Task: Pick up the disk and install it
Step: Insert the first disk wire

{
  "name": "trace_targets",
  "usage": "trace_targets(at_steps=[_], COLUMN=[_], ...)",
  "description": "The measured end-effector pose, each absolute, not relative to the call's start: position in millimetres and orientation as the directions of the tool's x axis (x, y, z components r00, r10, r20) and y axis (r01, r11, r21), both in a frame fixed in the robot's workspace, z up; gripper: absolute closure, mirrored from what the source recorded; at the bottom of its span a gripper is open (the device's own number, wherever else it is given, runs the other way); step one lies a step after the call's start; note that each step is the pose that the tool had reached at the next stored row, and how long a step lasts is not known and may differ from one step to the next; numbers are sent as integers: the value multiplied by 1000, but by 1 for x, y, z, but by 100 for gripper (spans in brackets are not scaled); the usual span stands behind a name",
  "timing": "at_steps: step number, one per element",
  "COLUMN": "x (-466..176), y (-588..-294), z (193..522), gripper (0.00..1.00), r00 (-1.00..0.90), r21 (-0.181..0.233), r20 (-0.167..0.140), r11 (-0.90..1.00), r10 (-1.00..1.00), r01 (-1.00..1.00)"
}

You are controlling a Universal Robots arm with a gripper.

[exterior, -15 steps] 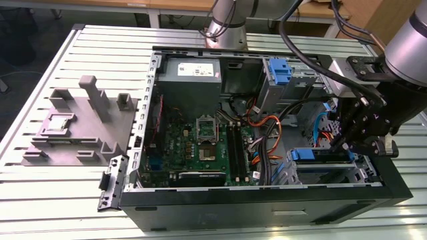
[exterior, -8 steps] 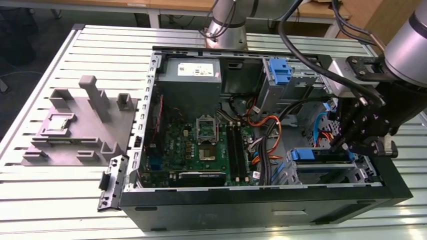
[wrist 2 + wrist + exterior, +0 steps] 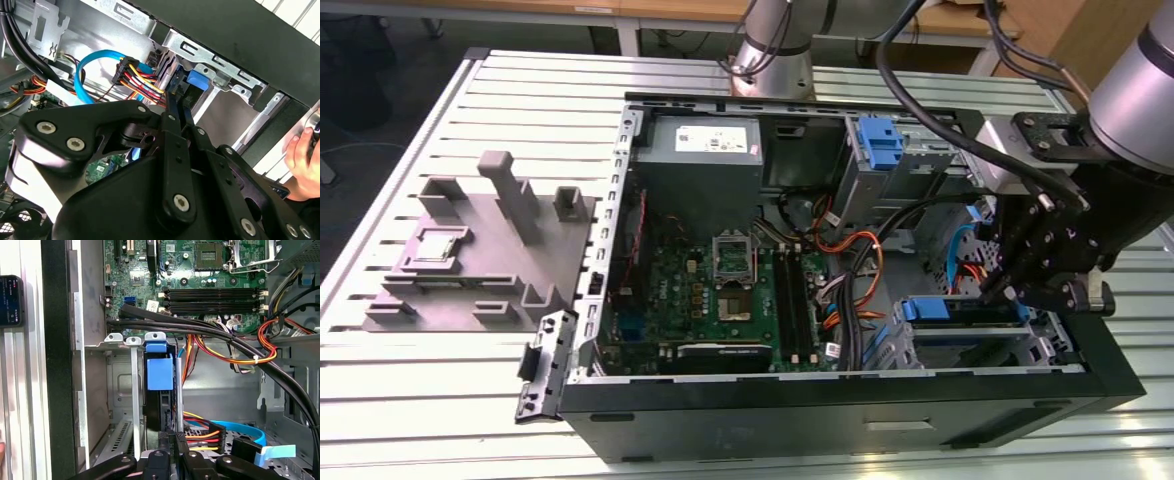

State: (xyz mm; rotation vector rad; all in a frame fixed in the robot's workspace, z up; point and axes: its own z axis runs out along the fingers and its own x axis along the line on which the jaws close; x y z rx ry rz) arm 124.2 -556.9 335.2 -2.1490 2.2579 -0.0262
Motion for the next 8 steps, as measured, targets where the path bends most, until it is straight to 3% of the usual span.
trace_targets(at_steps=[8], x=[124], y=[-556], z=[336], gripper=[84], r00=[-59], r21=[-29], r20=[-6], r11=[59], r10=[-998], r01=[-998])
